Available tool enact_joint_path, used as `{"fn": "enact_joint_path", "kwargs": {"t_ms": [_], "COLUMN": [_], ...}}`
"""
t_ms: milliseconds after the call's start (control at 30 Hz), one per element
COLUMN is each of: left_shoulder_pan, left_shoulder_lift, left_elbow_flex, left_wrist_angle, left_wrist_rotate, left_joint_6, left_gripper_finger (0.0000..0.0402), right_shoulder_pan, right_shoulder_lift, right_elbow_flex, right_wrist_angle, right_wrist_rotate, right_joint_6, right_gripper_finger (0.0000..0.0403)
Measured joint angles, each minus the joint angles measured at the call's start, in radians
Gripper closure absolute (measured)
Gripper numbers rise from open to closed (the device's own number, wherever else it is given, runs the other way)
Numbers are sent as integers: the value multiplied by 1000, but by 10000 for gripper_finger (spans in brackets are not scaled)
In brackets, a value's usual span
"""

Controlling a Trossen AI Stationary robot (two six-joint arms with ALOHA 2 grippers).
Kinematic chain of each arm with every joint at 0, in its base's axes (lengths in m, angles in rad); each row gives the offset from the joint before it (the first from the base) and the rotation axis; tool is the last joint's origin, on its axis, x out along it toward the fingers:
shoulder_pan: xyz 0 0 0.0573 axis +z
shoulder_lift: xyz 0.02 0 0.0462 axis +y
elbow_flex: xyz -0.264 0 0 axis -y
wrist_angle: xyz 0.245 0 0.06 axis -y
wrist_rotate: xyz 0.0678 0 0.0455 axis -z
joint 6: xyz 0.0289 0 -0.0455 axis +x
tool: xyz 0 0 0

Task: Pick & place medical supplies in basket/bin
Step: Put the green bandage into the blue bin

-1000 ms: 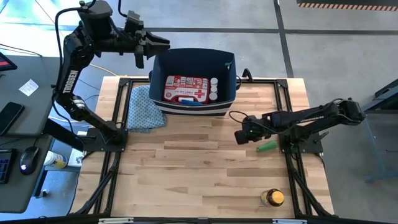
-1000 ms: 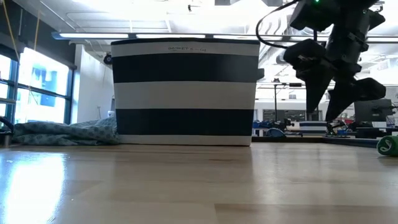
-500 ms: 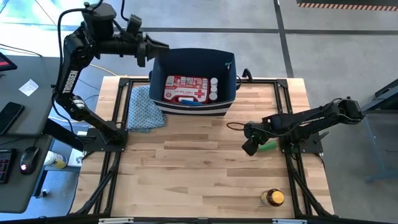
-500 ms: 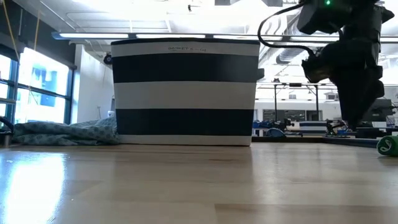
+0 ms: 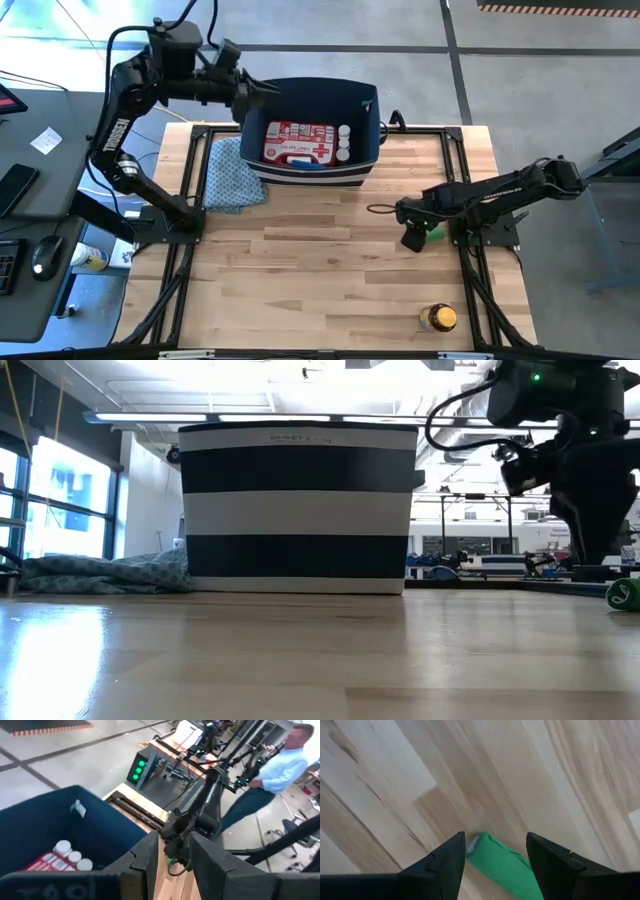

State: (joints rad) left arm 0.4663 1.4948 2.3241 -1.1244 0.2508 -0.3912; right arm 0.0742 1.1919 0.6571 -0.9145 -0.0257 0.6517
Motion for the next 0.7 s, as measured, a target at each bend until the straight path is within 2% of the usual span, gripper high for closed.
{"fn": "enact_joint_path", "kwargs": {"t_ms": [367, 700], "left_shoulder_pan": [-70, -70], "left_shoulder_lift": [2, 0], "left_elbow_flex": [0, 0], "left_wrist_angle": [6, -24], "left_wrist_rotate": [-46, -29], "left_joint_6": [-7, -11], "left_gripper_finger": [257, 257], "right_shoulder_pan": [1, 1], "right_shoulder_lift": [0, 40], "right_elbow_flex": [0, 0], "right_wrist_angle": [-28, -7], "right_wrist_rotate": [3, 10], "right_joint_6": [-136, -229], "right_gripper_finger": [198, 142]}}
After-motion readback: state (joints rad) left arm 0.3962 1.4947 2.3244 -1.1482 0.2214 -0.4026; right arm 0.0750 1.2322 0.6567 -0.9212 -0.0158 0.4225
